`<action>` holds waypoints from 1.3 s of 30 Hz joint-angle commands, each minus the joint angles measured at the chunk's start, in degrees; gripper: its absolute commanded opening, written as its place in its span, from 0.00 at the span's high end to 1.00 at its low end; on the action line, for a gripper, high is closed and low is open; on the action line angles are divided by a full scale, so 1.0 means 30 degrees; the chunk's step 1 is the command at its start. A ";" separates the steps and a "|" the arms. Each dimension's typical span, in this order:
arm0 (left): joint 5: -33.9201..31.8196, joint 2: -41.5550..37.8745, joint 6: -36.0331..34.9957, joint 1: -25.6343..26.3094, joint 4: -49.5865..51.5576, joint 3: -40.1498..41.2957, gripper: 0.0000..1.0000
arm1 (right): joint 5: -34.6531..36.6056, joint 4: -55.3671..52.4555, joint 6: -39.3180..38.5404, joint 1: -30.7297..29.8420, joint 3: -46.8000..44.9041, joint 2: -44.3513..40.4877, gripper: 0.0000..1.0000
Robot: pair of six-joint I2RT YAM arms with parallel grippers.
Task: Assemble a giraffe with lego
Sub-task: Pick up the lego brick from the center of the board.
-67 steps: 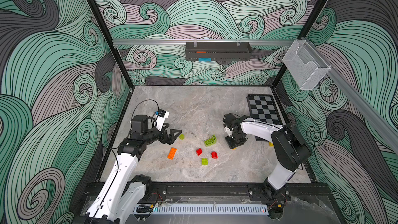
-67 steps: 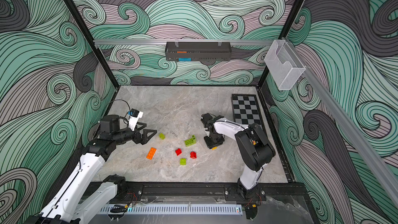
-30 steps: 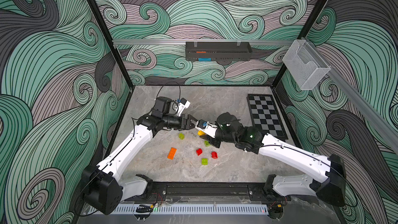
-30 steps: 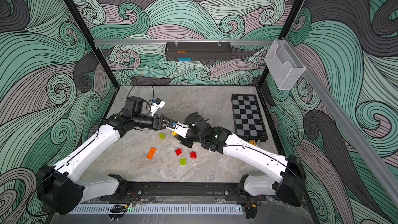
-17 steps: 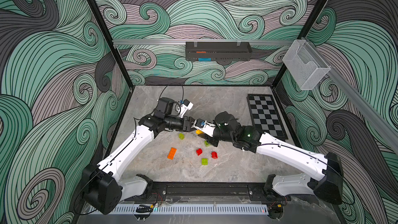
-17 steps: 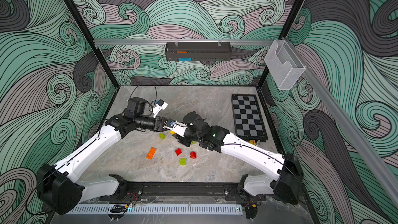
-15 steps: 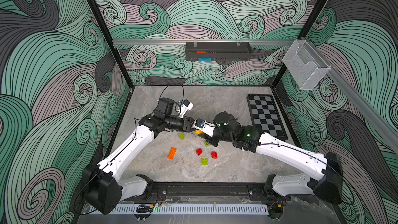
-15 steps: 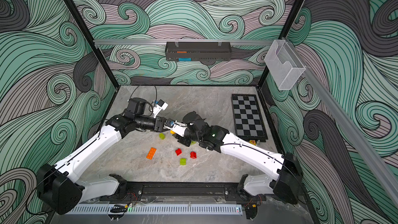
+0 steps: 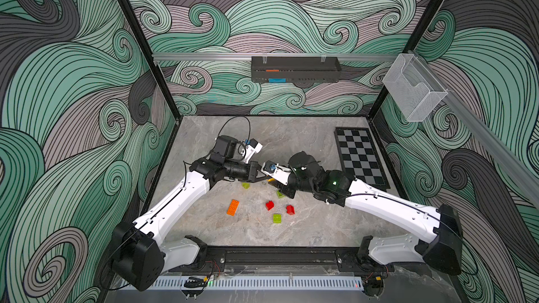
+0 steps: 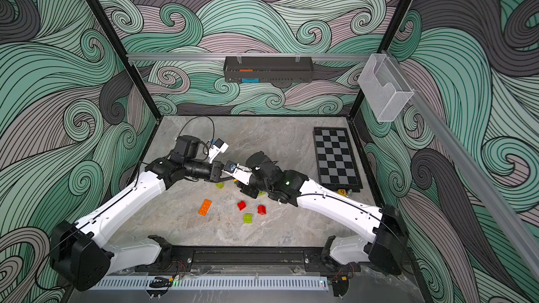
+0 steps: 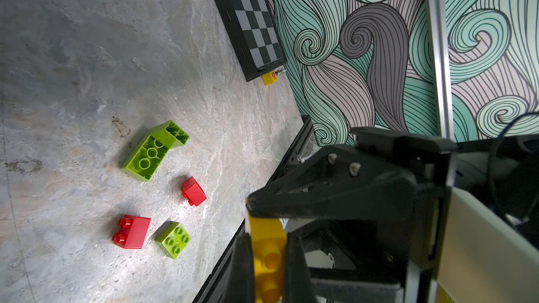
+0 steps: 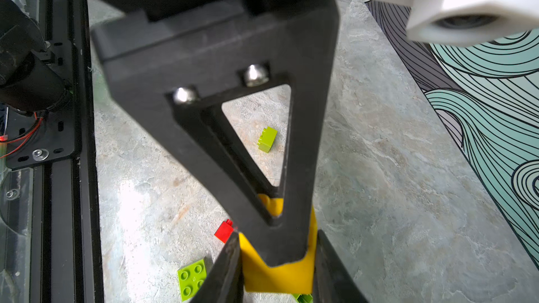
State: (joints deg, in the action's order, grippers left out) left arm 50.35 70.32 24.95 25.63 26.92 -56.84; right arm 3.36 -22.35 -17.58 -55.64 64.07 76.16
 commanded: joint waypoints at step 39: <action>0.6186 -0.2791 0.7093 -0.4441 -1.1900 0.1573 1.00 | -1.2515 2.9272 3.2300 0.4929 -0.5735 0.2961 0.50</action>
State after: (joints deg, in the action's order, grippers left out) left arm 66.94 63.09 44.66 12.19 -5.43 -52.05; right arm -32.67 51.72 71.48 -41.15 45.65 82.98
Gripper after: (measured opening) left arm 0.164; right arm 0.509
